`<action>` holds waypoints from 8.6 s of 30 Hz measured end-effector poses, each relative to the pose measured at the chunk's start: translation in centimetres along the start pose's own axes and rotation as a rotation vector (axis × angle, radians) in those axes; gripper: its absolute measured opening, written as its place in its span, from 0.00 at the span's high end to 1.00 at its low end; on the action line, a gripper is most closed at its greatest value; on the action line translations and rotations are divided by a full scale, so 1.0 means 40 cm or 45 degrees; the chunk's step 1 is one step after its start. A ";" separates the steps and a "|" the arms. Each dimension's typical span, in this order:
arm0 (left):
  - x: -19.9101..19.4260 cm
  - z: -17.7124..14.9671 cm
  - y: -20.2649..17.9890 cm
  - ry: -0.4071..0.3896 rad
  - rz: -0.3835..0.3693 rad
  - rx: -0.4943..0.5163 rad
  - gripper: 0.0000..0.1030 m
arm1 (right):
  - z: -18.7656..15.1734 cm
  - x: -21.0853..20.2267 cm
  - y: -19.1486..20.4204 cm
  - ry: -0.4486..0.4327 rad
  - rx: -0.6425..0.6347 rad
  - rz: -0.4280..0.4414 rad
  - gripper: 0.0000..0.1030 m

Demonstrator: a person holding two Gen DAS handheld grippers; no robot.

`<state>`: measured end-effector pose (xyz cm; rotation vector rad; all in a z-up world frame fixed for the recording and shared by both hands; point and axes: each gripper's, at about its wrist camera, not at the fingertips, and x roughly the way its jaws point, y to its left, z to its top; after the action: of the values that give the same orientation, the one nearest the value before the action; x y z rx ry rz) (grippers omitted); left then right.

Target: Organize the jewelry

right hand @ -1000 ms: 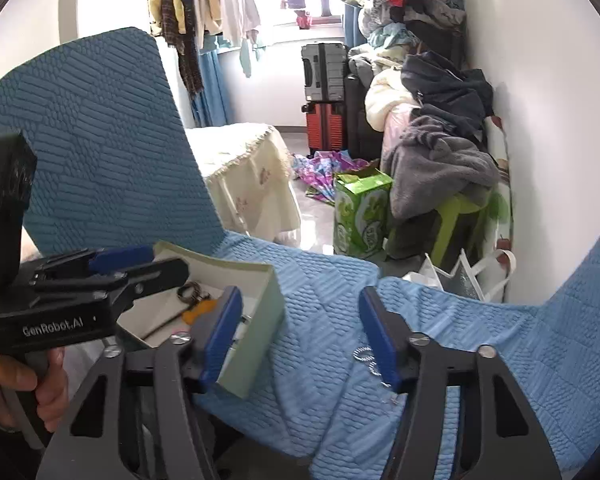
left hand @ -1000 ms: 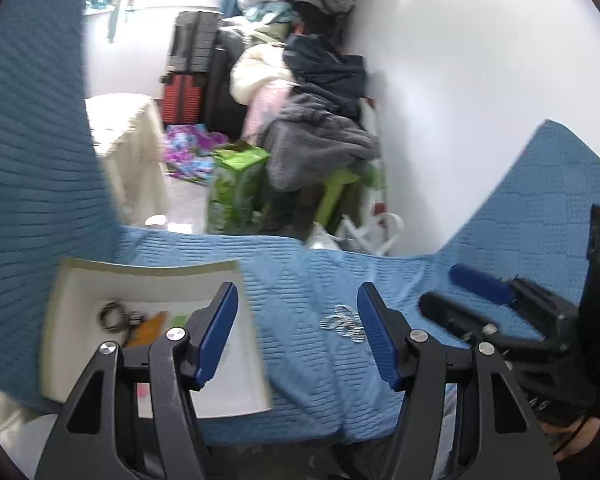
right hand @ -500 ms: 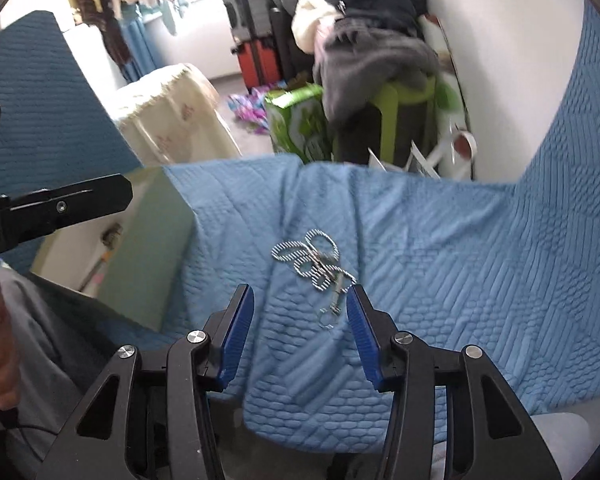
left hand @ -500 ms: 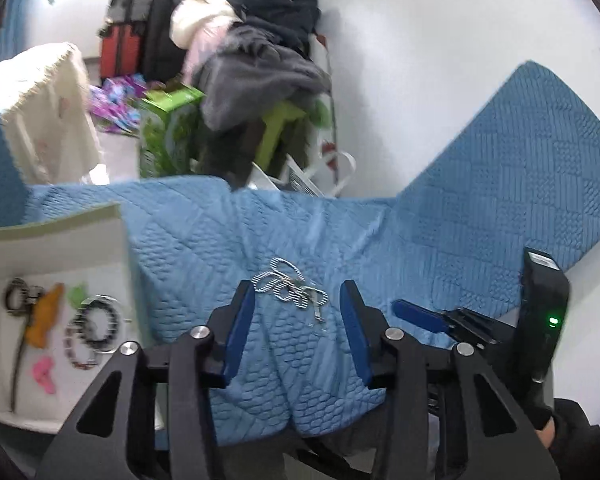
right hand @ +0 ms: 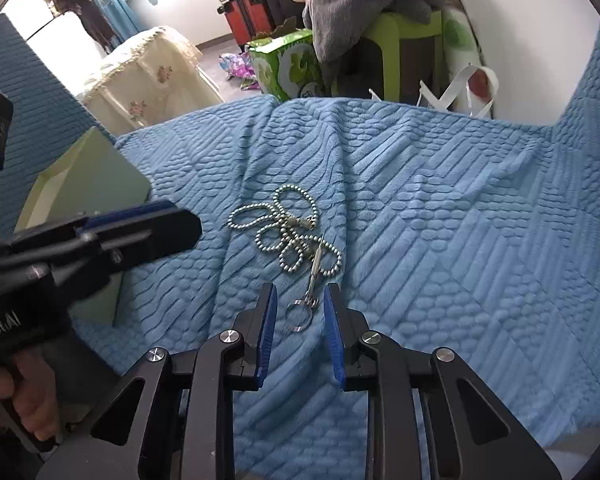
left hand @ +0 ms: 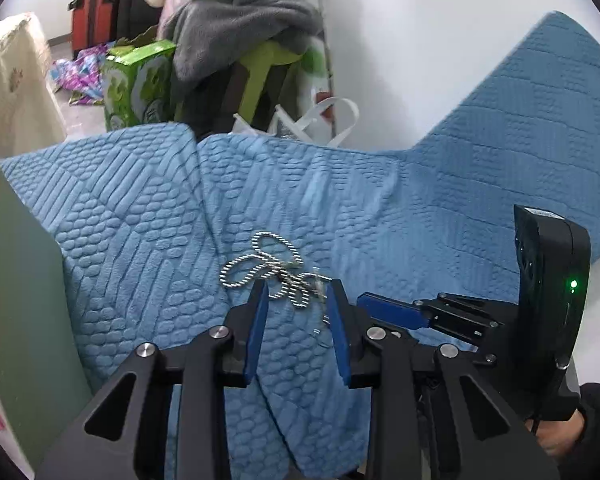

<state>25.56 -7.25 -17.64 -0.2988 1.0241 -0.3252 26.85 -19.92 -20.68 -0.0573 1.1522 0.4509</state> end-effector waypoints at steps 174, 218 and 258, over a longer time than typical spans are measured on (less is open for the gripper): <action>-0.887 -0.118 0.088 -0.579 0.427 -0.144 0.04 | 0.064 -0.653 0.561 -0.599 -0.261 0.130 0.06; -0.735 -0.288 0.140 -0.460 0.589 -0.171 0.00 | -0.137 -0.472 0.491 -0.532 -0.179 -0.012 0.00; -0.717 -0.303 0.162 -0.394 0.612 -0.215 0.00 | -0.155 -0.436 0.470 -0.507 -0.116 -0.085 0.00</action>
<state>2.05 9.01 -3.67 -0.2360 0.7868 0.2383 8.74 -10.00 -4.23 -0.0810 0.7367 0.4326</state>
